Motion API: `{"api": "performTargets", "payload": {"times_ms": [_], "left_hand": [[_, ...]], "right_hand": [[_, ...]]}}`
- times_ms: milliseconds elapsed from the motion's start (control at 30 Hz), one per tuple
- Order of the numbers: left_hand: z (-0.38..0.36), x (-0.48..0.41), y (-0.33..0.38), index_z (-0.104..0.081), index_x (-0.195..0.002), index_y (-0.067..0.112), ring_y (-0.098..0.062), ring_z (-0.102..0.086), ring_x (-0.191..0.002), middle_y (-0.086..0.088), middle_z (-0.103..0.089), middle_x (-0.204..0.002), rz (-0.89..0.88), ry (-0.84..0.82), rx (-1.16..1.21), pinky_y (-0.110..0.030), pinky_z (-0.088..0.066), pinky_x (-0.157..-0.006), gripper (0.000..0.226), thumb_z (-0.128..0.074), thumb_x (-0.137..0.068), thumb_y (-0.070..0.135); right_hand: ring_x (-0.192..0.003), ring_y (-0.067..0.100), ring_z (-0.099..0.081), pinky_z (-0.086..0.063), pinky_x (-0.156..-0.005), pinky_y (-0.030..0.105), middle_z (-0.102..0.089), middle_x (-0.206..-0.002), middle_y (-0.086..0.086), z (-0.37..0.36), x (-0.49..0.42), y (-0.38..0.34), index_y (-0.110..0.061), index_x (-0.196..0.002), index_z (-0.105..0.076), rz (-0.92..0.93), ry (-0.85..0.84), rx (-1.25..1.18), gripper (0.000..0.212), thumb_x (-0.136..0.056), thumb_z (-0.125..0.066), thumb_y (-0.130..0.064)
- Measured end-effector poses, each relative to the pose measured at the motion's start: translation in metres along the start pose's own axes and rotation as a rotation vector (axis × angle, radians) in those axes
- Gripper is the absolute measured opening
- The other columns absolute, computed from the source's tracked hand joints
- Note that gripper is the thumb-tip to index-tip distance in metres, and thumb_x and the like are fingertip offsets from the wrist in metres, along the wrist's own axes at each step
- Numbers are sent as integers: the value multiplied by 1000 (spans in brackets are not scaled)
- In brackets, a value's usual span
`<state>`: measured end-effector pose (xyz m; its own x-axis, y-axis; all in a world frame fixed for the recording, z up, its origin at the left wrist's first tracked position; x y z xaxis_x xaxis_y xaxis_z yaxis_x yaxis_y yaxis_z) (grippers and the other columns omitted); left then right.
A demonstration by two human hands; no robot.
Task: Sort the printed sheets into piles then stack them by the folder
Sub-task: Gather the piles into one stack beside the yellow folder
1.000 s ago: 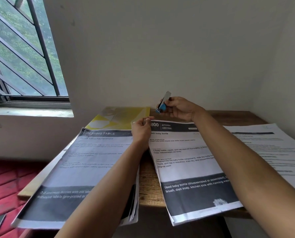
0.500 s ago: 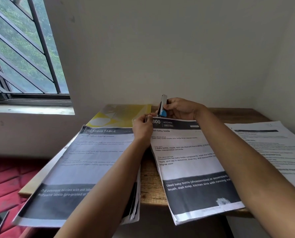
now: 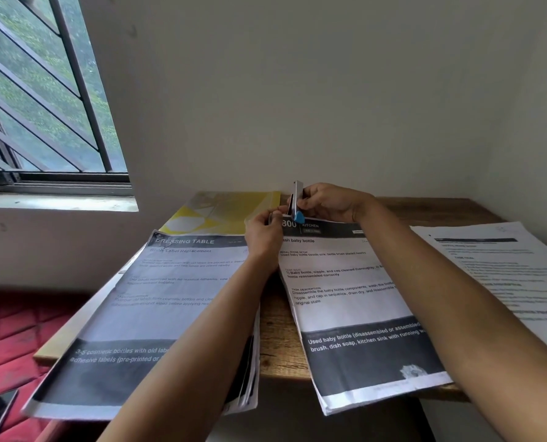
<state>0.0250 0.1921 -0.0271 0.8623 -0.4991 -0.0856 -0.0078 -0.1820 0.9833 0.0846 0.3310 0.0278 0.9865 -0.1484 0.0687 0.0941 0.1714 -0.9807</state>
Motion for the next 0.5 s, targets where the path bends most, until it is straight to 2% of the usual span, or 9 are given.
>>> {"api": "performTargets", "payload": {"times_ms": [167, 300, 400, 500], "left_hand": [[0, 2, 2, -68, -81, 24, -26, -64, -79, -14, -69, -94, 5, 5, 0, -52, -57, -81, 26, -50, -97, 15], [-1, 3, 3, -66, -82, 22, -26, -64, -78, -15, -69, -96, 17, -6, -1, -48, -58, -80, 25, -48, -97, 14], [0, 3, 4, -68, -81, 23, -25, -64, -78, -13, -69, -92, -16, -2, -22, -47, -57, -80, 27, -48, -96, 12], [1, 3, 4, -69, -76, 25, -33, -67, -85, -12, -71, -92, -30, 11, -47, -51, -56, -83, 29, -50, -94, 13]], "right_hand": [[-88, 22, -61, -49, -88, 31, -63, -97, 13, 3, -4, 3, 1, -101, -57, -15, 9, -30, 15, -95, -44, -2], [-87, 23, -61, -47, -88, 35, -65, -96, 13, 5, -6, 5, 0, -101, -59, -34, 16, -18, 18, -92, -52, -15], [-84, 18, -66, -54, -82, 28, -69, -91, 9, 3, -6, 4, 0, -96, -61, 0, 34, -23, 19, -94, -52, -16], [-79, 14, -68, -55, -74, 24, -71, -85, 6, 0, -7, 4, -1, -94, -60, 19, 48, -24, 18, -94, -52, -17]]}}
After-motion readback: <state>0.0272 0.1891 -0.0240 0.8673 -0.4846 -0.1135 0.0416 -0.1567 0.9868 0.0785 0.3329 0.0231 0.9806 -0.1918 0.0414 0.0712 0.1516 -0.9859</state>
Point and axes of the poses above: each hand's wrist, its own x-axis away from the middle knuckle, its own z-axis out of the back of the hand, y = z × x, the point moved 2 cm from there along -x, towards the middle knuckle
